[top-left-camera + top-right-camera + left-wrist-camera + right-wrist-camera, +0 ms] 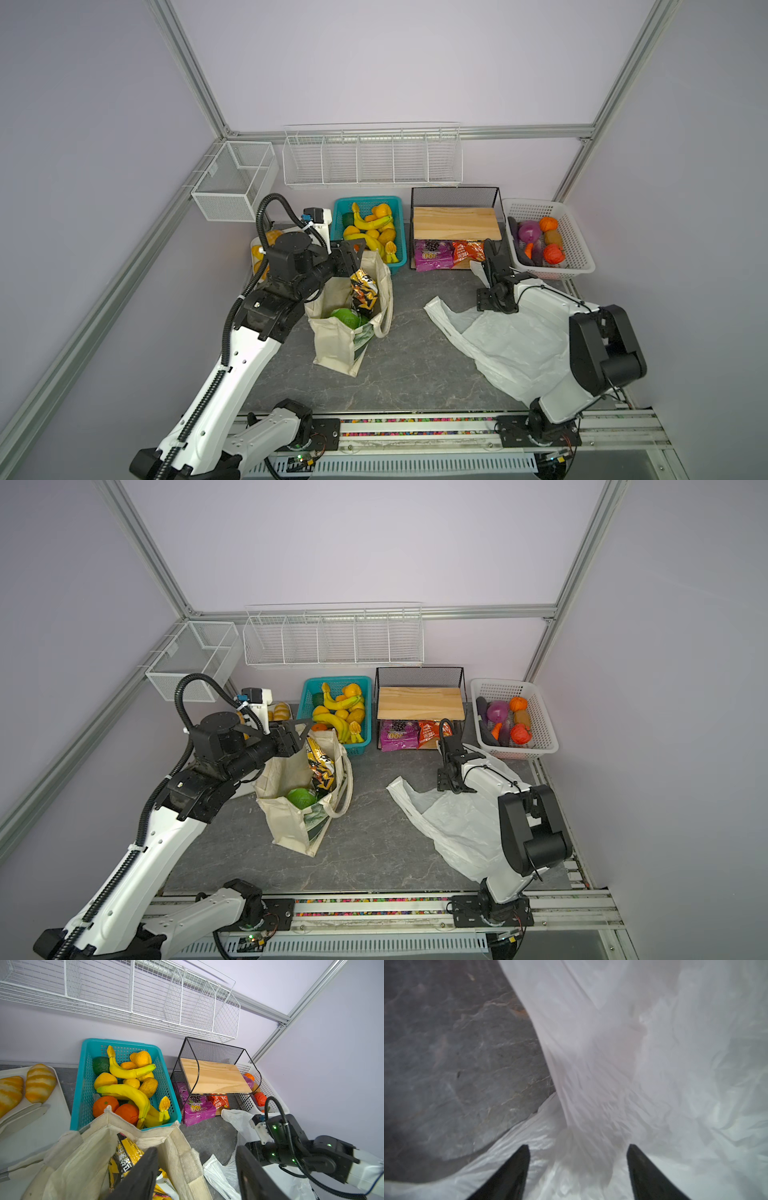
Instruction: Place the mixed food into the grocery bags and tie them
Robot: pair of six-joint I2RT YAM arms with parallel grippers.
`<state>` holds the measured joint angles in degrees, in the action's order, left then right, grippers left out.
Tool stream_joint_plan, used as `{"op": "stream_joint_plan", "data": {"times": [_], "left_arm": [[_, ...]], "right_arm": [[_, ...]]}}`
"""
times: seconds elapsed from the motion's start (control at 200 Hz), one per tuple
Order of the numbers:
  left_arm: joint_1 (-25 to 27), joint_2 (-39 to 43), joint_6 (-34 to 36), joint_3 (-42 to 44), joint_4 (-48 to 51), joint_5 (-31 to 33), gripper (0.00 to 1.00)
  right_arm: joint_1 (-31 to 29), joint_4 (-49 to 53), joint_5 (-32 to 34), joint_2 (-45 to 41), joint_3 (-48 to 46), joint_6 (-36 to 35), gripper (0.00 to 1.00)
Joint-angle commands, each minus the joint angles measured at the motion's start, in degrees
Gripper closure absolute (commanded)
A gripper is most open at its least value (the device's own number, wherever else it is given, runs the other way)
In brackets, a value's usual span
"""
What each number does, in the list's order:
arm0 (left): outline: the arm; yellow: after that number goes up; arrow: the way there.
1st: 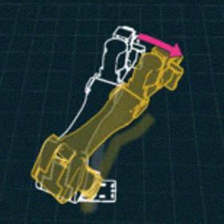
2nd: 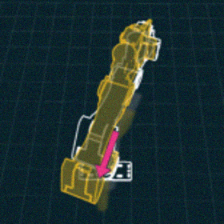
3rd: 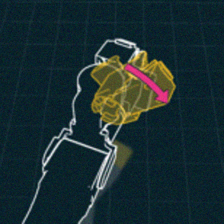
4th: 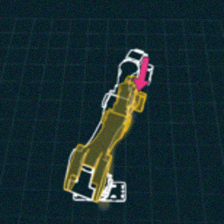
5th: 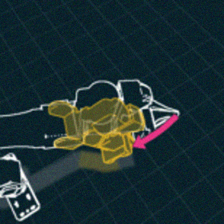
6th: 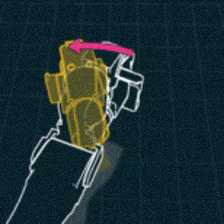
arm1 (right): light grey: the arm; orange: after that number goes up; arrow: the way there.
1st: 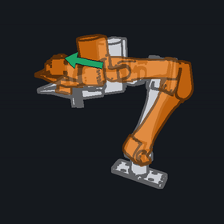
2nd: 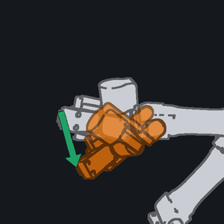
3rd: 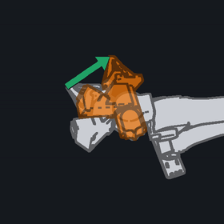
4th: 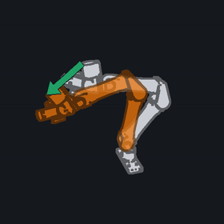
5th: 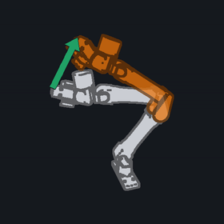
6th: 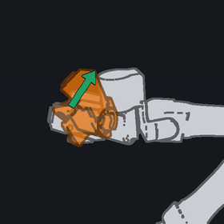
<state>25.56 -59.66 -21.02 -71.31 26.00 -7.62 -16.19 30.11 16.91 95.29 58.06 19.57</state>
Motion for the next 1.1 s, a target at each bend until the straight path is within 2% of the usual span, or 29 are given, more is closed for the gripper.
{"op": "stream_joint_plan", "data": {"times": [0.0,0.1,0.395,0.525,0.655,0.74,0.815,0.915,1.095], "left_arm": [[0.29,1.01,-1.09,0.86,-1.17,-1.95,0.4],[0.32,0.96,-1.13,0.91,-1.3,-2.59,0.41],[0.42,0.92,-2.32,1.52,-3.1,-3.81,0.41],[2.85,0.6,-0.95,0.79,-4.36,-5.59,0.41],[9.8,-0.71,4.15,-0.29,-5.51,-4.84,0.4],[13.95,-3.02,6.83,-1.01,-6.6,-6.44,0.39],[16.5,-5.37,7.96,-2.07,-6.95,-8.32,0.39],[18.74,-8.4,8.37,-3.88,-6.72,-9.9,0.4],[19.44,-11.0,4.2,-4.27,-6.24,-8.83,0.4]], "right_arm": [[0.84,-1.9,0.59,1.06,1.9,-0.39,0.44],[1.42,-2.26,0.0,0.06,1.49,-0.83,0.6],[2.64,0.05,-1.85,-8.68,-1.95,-2.17,0.93],[2.66,1.88,-8.24,-17.62,-4.44,-2.29,0.94],[2.72,1.59,-22.66,-30.98,-7.35,-3.8,0.94],[2.71,2.04,-28.78,-39.65,-9.55,-4.35,0.94],[2.71,2.87,-31.62,-45.44,-8.21,-4.74,0.94],[2.72,3.02,-34.82,-49.13,-4.82,-4.71,0.94],[3.16,3.44,-32.59,-49.23,-0.39,0.79,0.94]]}}
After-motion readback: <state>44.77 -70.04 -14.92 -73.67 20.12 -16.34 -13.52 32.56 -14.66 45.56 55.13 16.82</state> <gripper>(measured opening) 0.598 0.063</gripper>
